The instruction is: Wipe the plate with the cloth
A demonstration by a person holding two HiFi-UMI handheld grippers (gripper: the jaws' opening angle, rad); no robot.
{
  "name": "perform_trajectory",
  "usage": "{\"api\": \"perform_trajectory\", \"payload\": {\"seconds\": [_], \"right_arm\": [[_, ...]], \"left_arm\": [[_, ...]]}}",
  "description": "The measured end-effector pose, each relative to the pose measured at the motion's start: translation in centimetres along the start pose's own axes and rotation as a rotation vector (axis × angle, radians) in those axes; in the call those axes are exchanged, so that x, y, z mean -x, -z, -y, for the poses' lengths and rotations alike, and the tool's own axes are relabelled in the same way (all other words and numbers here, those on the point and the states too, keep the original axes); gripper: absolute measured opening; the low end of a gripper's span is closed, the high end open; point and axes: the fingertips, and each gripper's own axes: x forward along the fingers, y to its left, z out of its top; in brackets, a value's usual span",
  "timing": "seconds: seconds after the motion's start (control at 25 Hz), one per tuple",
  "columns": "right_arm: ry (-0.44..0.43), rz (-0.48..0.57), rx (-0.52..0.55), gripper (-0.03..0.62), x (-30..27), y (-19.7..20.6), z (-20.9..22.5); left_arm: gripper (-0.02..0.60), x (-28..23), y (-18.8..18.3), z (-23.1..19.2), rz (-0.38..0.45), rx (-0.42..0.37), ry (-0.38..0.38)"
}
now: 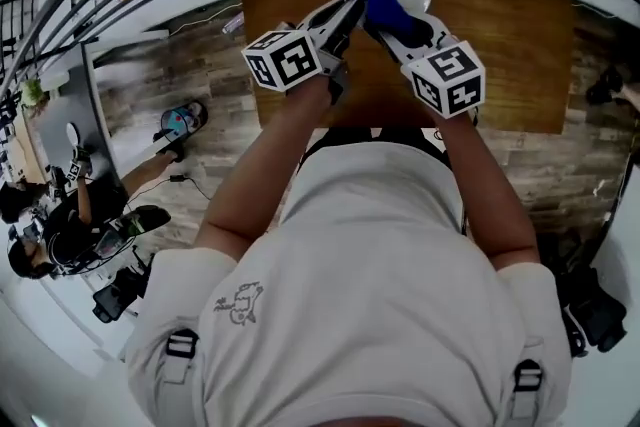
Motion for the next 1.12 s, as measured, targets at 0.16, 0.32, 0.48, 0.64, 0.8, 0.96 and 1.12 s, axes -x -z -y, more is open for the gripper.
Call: {"api": "perform_trajectory", "payload": {"seconds": [0.16,0.32,0.48,0.64,0.8,0.96,1.12], "right_arm": [[0.039,-0.011,0.010,0.123,2.4,-1.2,0.5],[0.126,-0.014,0.022,0.123,4.8,-3.2,2.9],[0.182,0.012,0.073,0.123,5.9,-6.6,4.5],[0.166,0.054,0.145,0.123,5.6,-10.2,2.4],[0.094,0.071,0.192,0.123,4.8,-12.0,-1.0],[0.040,0.034,0.214,0.123,4.2,-10.9,-3.3],[0.036,0.008,0.198,0.123,4.3,-8.7,-3.8]], "left_arm": [[0.018,1.8,-2.1,2.3,0.030,-0.016,0.023],[0.018,3.4,-1.5,4.1,-0.002,-0.038,0.056],[0.023,3.6,-0.7,6.1,-0.044,-0.075,0.101],[0.024,3.6,-0.3,7.4,-0.081,-0.109,0.132],[0.023,3.2,-1.3,8.3,-0.078,-0.113,0.161],[0.021,3.2,-4.2,8.4,0.010,-0.063,0.172],[0.020,3.8,-5.9,7.5,0.055,-0.049,0.157]]}}
